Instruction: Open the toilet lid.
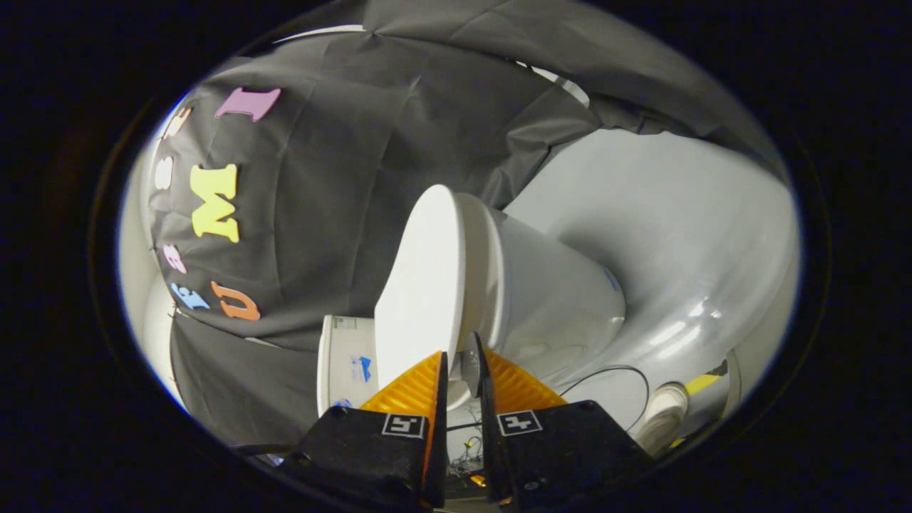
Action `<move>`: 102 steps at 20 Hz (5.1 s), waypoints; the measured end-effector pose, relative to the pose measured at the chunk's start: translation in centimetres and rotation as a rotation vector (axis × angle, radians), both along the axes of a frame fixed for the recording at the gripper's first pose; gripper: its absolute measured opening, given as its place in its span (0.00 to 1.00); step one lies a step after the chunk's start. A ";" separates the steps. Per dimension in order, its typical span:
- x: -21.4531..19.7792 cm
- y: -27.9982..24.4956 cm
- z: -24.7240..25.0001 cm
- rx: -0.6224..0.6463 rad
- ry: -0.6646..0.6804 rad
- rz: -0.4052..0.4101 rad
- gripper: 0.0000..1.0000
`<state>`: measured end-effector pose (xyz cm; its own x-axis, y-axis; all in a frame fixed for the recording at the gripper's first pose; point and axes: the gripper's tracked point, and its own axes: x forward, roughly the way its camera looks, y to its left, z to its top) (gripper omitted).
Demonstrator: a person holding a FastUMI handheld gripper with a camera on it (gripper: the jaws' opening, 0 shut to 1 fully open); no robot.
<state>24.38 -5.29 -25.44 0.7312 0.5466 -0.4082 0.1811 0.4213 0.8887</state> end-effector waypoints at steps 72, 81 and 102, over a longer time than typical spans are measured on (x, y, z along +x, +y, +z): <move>-2.2 25.1 29.6 -0.803 -0.345 0.289 0.17; -2.8 32.8 31.9 -0.925 -0.419 0.369 0.17; -3.6 47.8 30.6 -1.107 -0.499 0.486 0.18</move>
<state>20.77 42.50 5.12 0.7573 0.3476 -0.5528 -0.4418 0.8961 -0.0418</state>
